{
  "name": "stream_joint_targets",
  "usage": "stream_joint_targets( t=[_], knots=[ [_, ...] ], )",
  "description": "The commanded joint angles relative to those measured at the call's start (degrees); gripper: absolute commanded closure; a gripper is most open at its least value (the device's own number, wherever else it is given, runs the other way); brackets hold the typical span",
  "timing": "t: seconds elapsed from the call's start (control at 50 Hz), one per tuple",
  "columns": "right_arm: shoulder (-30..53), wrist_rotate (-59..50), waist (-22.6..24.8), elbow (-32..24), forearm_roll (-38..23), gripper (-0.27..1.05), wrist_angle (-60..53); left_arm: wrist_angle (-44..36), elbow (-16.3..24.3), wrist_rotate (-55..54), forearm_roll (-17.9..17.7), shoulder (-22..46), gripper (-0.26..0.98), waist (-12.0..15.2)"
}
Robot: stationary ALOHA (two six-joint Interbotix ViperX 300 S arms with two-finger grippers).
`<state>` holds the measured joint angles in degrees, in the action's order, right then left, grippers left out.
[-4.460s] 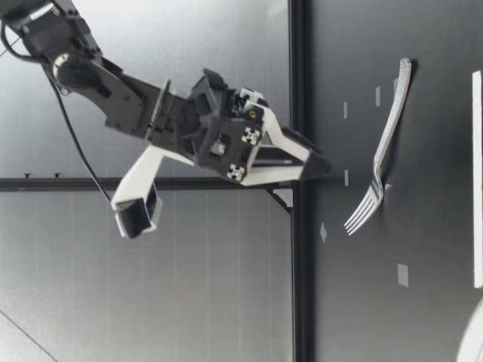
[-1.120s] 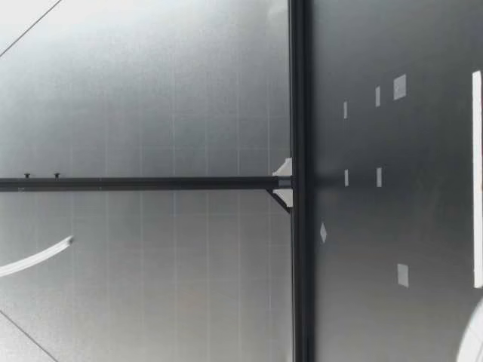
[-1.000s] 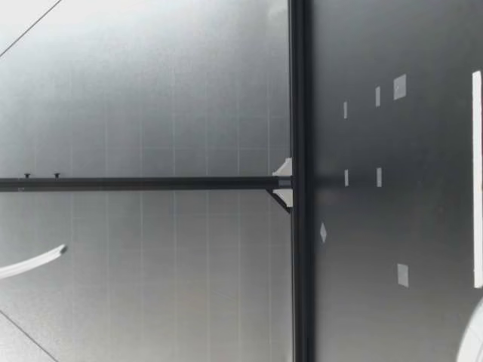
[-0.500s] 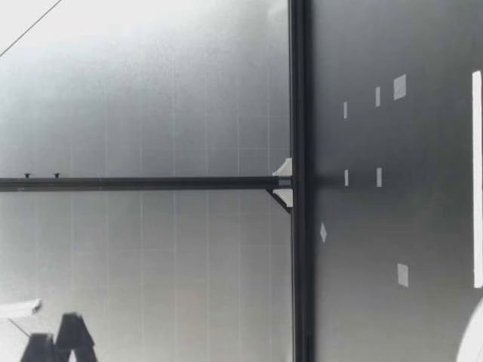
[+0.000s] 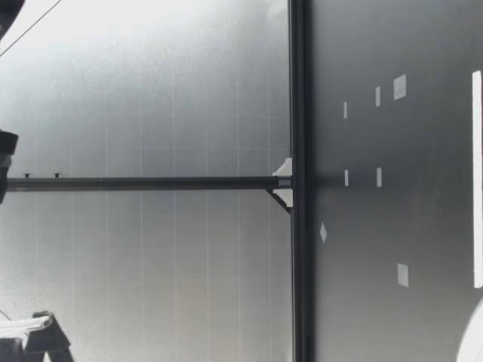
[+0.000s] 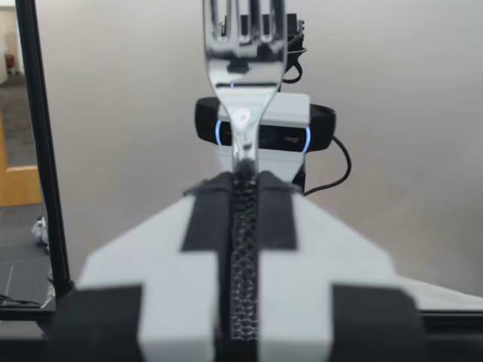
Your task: Pick up the fork and place it on the plate.
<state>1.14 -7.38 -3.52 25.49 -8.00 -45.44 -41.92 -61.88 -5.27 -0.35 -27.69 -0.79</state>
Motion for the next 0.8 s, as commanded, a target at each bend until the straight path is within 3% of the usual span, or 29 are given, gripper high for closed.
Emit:
stream_joint_targets(
  t=[0.0,0.28,0.4,0.6,0.78],
  knots=[
    [-0.4,-0.1,-0.4,-0.9,-0.1,0.72,-1.0,-0.7,1.5,-0.1,0.1,-0.1,0.13,-0.5],
    [-0.4,0.0,-0.4,-0.8,-0.2,0.72,-1.2,-0.6,1.8,-0.9,0.1,0.6,0.18,-0.7],
    [-0.4,0.0,-0.4,-0.8,-0.1,0.72,-1.2,-0.7,1.6,-0.5,0.1,0.4,0.34,-0.7],
    [-0.3,0.0,-0.4,-0.8,-0.2,0.72,-1.2,-0.7,1.3,0.3,0.1,0.2,0.73,-0.7],
    [0.1,-0.2,-0.4,-0.8,-0.2,0.72,-1.1,0.4,1.3,0.5,-0.2,0.1,0.79,-0.7]
  ],
)
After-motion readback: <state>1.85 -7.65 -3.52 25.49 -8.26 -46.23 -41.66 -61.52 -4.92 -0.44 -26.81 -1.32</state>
